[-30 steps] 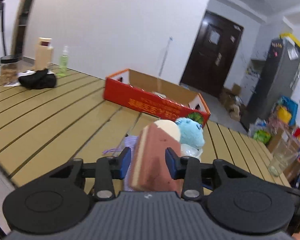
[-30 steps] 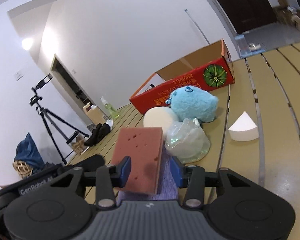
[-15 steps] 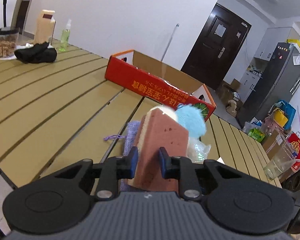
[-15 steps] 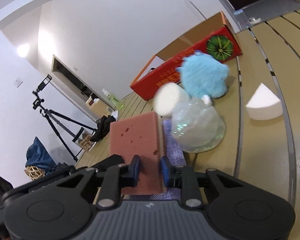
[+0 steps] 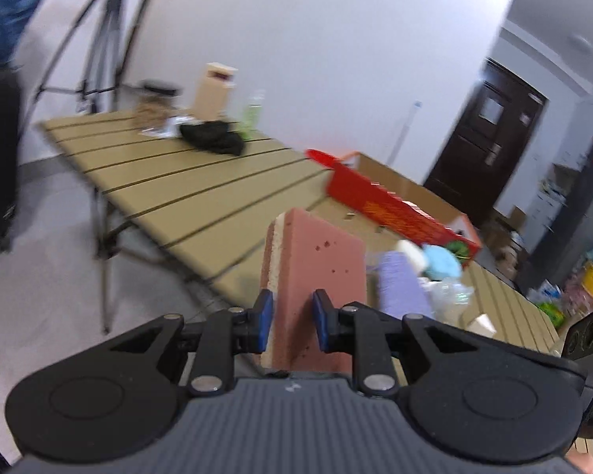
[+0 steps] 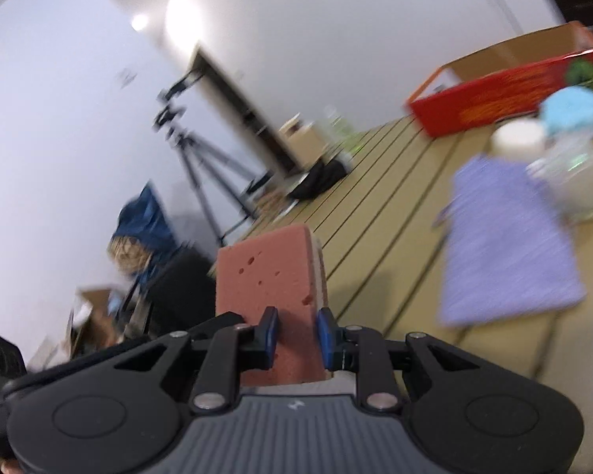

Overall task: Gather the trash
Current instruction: 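Lift the pink sponge with both grippers and carry it over the bin, then open both grippers to drop the pink sponge into the bin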

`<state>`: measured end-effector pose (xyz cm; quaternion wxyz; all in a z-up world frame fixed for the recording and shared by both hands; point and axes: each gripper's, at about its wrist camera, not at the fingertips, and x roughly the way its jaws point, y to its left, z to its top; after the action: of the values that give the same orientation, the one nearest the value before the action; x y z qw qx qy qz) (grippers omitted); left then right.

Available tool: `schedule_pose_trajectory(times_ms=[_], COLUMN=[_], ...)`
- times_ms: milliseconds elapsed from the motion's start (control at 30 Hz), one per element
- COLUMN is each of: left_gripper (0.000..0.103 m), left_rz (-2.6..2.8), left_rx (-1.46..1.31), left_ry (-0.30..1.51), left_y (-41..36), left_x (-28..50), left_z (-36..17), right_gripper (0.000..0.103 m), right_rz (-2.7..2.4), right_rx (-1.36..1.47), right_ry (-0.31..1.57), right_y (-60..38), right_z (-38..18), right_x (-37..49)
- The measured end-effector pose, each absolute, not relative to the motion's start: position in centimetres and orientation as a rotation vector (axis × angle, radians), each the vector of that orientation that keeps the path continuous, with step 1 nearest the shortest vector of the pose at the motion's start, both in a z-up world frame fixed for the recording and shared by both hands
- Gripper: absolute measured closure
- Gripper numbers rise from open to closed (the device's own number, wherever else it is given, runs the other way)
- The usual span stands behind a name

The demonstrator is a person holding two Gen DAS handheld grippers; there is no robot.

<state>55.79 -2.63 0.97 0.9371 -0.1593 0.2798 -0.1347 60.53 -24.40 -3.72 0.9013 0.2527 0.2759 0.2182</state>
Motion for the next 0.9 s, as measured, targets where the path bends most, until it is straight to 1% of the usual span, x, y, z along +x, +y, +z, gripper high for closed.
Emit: schedule_pose_trajectory(times_ms=[133, 300, 667, 733, 900], left_gripper=[0.081, 0.081, 0.082, 0.080, 0.079], left_rz=[-0.216, -0.193, -0.204, -0.215, -0.141], left_rx=[-0.381, -0.452, -0.400, -0.360, -0.223], left_ry=[0.605, 0.712, 0.962, 0.998, 1.067], left_y=[1.8, 4.4, 1.5, 0.9, 0.6], left_x=[53.3, 51.5, 57.0, 58.2, 59.5], left_z=[-0.9, -5.5, -14.2, -15.9, -18.9], right_gripper=[0.082, 0.082, 0.082, 0.082, 0.081], right_rz=[0.519, 0.531, 0.372, 0.357, 0.305], right_rx=[0.455, 0.357, 0.289, 0.295, 0.220], right_ry=[0.658, 0.802, 1.012, 1.059, 1.191], right_y=[-20.1, -17.5, -18.2, -18.6, -18.2], right_z=[-5.0, -8.3, -16.3, -17.9, -21.1], right_x=[59.2, 57.6, 60.1, 60.7, 61.9])
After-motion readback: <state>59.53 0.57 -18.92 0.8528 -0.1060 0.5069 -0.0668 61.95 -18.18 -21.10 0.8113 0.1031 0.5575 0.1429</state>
